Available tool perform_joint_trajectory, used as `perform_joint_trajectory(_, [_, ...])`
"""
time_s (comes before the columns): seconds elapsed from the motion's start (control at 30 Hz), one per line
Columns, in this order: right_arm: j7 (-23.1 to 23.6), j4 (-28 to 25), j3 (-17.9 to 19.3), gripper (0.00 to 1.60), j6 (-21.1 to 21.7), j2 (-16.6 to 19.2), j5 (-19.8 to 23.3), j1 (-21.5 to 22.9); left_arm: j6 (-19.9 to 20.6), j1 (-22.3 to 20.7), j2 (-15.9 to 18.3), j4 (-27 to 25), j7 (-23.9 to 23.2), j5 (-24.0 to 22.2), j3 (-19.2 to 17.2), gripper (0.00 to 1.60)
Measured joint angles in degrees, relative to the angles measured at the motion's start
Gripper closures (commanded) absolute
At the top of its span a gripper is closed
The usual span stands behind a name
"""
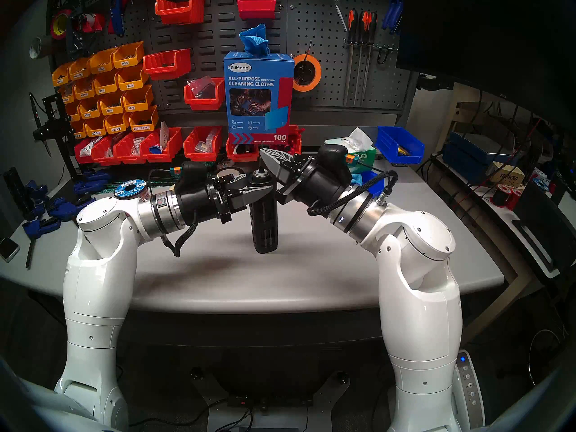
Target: Pick a screwdriver bit and insert it into the screwdriver
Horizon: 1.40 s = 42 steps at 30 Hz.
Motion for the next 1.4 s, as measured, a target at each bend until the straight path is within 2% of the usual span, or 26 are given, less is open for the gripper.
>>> perform_joint_trajectory(0.27, [0.9, -0.1, 0.2, 1.60, 1.0, 0.7, -0.2, 0.0, 0.0, 0.1, 0.1, -0.1, -0.1, -0.2, 0.0, 1.60])
perform_joint_trajectory(0.7, [4.5, 0.2, 2.6, 1.60, 4.0, 2.8, 1.8, 1.3, 0.0, 0.2, 0.8, 0.2, -1.0, -0.7, 0.0, 1.60])
perform_joint_trajectory(1.4, [9.6, 2.5, 2.8, 1.60, 5.3, 5.8, 2.5, 6.7, 0.1, 0.1, 1.6, 0.3, -1.4, -1.4, 0.3, 1.60])
